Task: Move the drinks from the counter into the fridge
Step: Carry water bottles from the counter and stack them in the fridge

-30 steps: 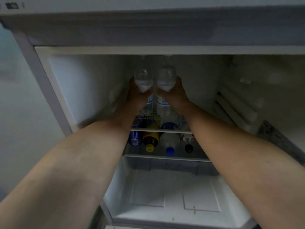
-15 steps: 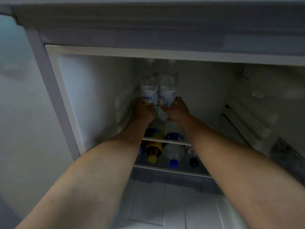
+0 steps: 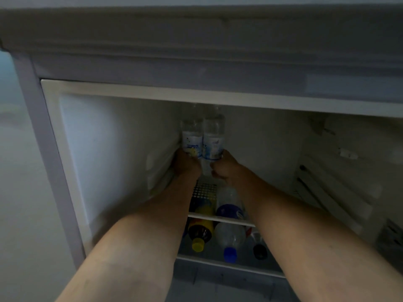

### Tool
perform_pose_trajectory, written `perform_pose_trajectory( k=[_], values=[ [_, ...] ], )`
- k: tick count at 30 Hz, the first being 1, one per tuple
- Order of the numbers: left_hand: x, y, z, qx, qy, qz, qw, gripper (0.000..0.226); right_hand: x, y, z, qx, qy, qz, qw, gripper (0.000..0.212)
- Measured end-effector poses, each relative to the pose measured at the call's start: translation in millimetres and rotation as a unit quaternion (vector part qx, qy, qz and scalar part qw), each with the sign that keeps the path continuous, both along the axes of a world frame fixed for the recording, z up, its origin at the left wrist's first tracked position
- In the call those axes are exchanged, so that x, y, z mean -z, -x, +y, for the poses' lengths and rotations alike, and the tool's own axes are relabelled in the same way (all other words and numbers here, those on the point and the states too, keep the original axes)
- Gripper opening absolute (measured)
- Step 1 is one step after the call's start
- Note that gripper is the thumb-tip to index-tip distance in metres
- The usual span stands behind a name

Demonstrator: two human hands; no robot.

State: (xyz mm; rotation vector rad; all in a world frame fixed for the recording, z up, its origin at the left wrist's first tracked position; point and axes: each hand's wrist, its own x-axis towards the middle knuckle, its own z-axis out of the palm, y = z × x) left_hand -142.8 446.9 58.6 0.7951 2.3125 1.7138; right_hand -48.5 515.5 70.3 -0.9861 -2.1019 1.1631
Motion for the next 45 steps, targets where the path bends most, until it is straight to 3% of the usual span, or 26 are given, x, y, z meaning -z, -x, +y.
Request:
perform_pose_trajectory(
  k=[3, 9, 12, 15, 17, 20, 22, 25, 30, 35, 38, 42, 45],
  values=[
    [-3.9, -3.8, -1.1, 0.046, -0.027, -0.026, 0.998, 0.035, 1.7, 2.7, 0.4, -0.018, -0.041, -0.024, 0.999, 0.032],
    [-5.6, -8.9, -13.0, 0.058, 0.003, -0.041, 0.998, 0.058, 1.0, 2.4, 1.4, -0.016, -0.030, -0.049, 0.998, 0.035],
    [-5.0, -14.2, -24.1, 0.094, 0.047, -0.009, 0.994, 0.045, 3.1, -1.4, -0.3, 0.006, -0.016, -0.073, 0.997, 0.039],
    [-2.4, -17.1, -39.7, 0.095, 0.092, 0.021, 0.991, 0.037, 7.4, -7.7, -6.1, 0.059, 0.005, -0.066, 0.996, 0.059],
    [-1.3, -23.4, -49.7, 0.078, 0.053, 0.005, 0.996, 0.029, 10.2, -13.5, -8.5, 0.113, 0.007, -0.027, 0.993, 0.060],
    [-1.6, -37.1, -62.9, 0.081, -0.020, -0.037, 0.996, 0.016, 11.8, -26.5, -16.1, 0.169, -0.013, 0.003, 0.986, 0.035],
    [-1.2, -45.7, -70.7, 0.102, -0.061, -0.107, 0.987, 0.021, 12.9, -35.2, -26.5, 0.179, -0.042, 0.034, 0.982, 0.023],
    [-0.5, -68.9, -86.0, 0.111, -0.120, -0.177, 0.971, 0.030, 11.7, -50.3, -51.0, 0.196, -0.093, 0.063, 0.974, 0.039],
    [9.1, -109.7, -112.8, 0.068, -0.147, -0.099, 0.982, 0.030, 11.1, -95.7, -115.0, 0.196, -0.095, 0.123, 0.968, 0.048],
    [46.6, -152.7, -149.9, 0.171, -0.107, 0.010, 0.979, 0.035, 38.3, -167.0, -180.3, 0.243, -0.079, 0.133, 0.958, 0.041],
    [73.2, -181.5, -184.5, 0.292, -0.074, 0.059, 0.952, 0.040, 65.1, -215.5, -221.4, 0.291, -0.061, 0.122, 0.947, 0.050],
    [112.7, -220.0, -227.6, 0.406, -0.024, 0.099, 0.908, 0.051, 113.2, -282.6, -287.0, 0.344, 0.039, 0.117, 0.931, 0.049],
    [154.1, -246.4, -253.2, 0.461, 0.081, 0.089, 0.879, 0.042, 151.0, -332.8, -341.1, 0.392, 0.100, 0.111, 0.908, 0.047]
  ],
)
